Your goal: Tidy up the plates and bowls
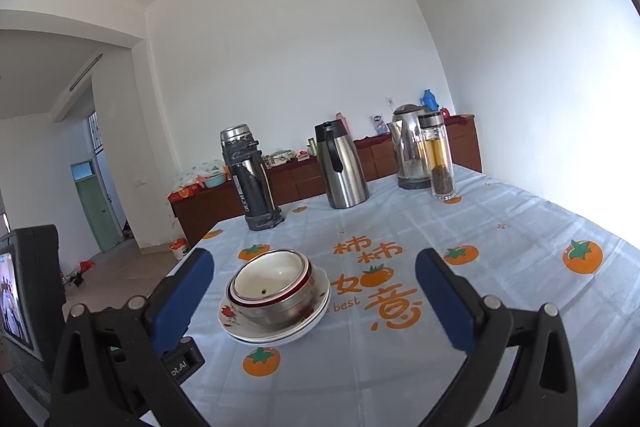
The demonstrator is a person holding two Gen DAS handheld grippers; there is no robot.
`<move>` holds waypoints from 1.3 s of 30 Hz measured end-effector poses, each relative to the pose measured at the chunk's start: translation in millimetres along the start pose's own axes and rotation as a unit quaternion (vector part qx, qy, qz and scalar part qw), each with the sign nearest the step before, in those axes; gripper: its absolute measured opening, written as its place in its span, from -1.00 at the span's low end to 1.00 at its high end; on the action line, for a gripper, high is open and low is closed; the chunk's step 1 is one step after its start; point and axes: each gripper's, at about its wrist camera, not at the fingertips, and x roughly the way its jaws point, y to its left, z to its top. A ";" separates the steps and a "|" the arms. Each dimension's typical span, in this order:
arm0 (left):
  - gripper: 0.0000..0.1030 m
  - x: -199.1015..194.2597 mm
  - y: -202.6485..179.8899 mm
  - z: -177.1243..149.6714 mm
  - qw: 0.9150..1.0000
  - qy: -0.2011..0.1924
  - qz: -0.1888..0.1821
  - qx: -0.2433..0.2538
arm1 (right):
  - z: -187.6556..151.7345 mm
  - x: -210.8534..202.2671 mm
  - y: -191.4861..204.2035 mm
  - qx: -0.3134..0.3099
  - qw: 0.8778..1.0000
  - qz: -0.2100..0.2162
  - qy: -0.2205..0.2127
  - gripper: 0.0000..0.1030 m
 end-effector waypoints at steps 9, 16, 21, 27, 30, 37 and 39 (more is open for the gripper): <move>0.74 0.1 1.7 0.4 1.000 -0.001 0.003 -0.003 | 0.8 0.1 -1.8 -0.003 1.000 -0.008 -0.003 1.00; 0.74 0.6 -0.5 -0.3 1.000 -0.003 0.013 0.004 | 1.0 2.4 -5.6 0.005 1.000 -0.008 -0.002 1.00; 0.74 0.3 -1.3 -0.5 1.000 -0.002 0.010 0.005 | 0.1 2.8 -5.1 0.004 1.000 -0.008 0.000 1.00; 0.74 0.4 -2.2 -0.5 1.000 -0.004 0.009 0.006 | -0.7 3.0 -5.8 0.005 1.000 -0.008 0.000 1.00; 0.74 -0.5 -3.3 -0.5 1.000 -0.007 0.009 0.008 | -2.3 3.1 -5.6 0.006 1.000 -0.010 -0.002 1.00; 0.74 -3.0 -4.6 0.1 1.000 -0.014 0.011 0.013 | -2.7 2.8 -5.9 0.006 1.000 -0.011 -0.002 1.00; 0.74 -3.4 -4.4 0.1 1.000 -0.015 0.012 0.013 | -3.2 2.4 -6.2 0.007 1.000 -0.010 -0.003 1.00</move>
